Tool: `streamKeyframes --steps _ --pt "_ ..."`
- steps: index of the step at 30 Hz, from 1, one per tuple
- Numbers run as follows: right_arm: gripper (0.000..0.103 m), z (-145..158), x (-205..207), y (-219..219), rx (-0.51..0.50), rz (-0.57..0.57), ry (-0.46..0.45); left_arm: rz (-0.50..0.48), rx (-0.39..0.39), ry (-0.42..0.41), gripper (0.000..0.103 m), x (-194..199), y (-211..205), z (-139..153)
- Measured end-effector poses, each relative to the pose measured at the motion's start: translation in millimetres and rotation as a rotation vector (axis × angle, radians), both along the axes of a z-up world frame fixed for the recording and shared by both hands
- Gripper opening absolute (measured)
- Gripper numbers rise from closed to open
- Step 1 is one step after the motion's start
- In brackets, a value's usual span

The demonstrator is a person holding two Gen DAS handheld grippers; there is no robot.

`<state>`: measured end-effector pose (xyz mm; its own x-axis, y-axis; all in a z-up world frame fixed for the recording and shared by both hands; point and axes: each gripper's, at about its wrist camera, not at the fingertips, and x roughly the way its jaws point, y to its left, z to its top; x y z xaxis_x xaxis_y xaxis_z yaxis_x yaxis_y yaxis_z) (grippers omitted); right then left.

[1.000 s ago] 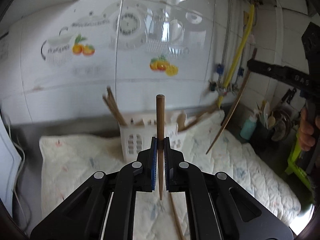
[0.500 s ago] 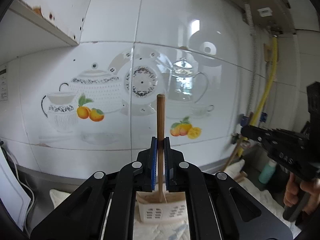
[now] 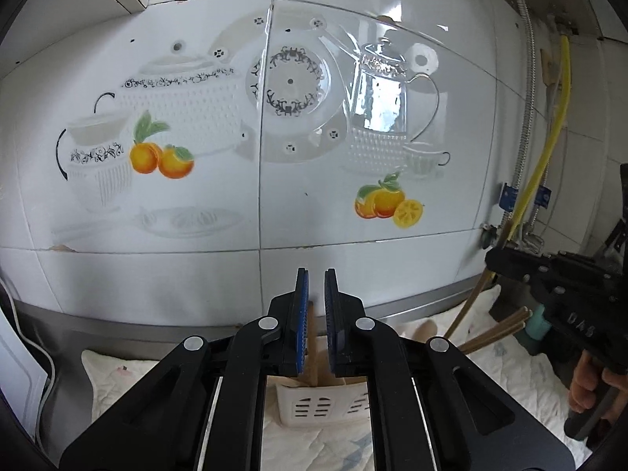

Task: Organize utensils
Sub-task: 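Lower both chopsticks into the white holder and open both grippers, then close the right gripper on a wooden chopstick while the left gripper approaches another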

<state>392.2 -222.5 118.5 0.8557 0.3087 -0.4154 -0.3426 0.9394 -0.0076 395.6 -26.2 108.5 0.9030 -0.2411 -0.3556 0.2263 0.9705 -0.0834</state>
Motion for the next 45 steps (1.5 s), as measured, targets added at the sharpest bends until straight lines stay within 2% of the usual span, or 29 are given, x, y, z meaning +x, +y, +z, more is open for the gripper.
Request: streamKeyframes --steps 3,5,7,12,15,20,26,31,36,38,43,45 --pt "0.009 1.1 -6.0 -2.0 -0.005 -0.008 -0.005 -0.013 0.009 -0.013 0.008 -6.7 -3.9 5.6" --pt "0.019 5.5 -16.4 -5.6 -0.008 -0.017 -0.019 -0.018 0.007 -0.021 0.009 -15.2 -4.9 10.6" --pt "0.019 10.2 -30.0 -10.6 0.004 -0.018 -0.028 -0.024 0.002 -0.035 0.009 -30.3 -3.7 17.0" --pt "0.019 3.1 -86.0 -22.9 -0.002 -0.027 -0.024 -0.025 -0.010 -0.058 0.024 -81.3 5.2 18.9" --pt "0.019 -22.4 -125.1 -26.3 -0.016 -0.022 0.018 -0.025 -0.004 -0.042 0.032 -111.0 9.6 7.3" --pt "0.019 -88.1 -183.7 -20.2 -0.047 -0.027 0.143 -0.006 -0.007 -0.006 0.056 -163.1 19.1 -26.8" --pt "0.019 -161.5 -231.3 -6.3 -0.014 -0.057 0.318 0.034 -0.056 0.033 0.068 -205.4 36.9 -66.8" --pt "0.019 -197.4 -247.4 7.9 0.002 -0.093 0.403 0.076 -0.079 0.086 0.075 -226.2 50.3 -104.6" --pt "0.019 -212.9 -248.9 8.1 0.043 -0.161 0.451 0.101 -0.121 0.156 0.077 -236.5 67.3 -135.1" --pt "0.014 -215.6 -246.1 6.4 0.078 -0.178 0.476 0.113 -0.128 0.169 0.077 -238.4 72.0 -143.4" --pt "0.012 -214.6 -245.0 13.9 0.079 -0.218 0.474 0.110 -0.071 0.163 0.077 -241.1 67.5 -155.3" --pt "0.012 -217.4 -244.4 16.4 0.096 -0.243 0.493 0.100 -0.074 0.168 0.077 -241.1 66.8 -158.3"
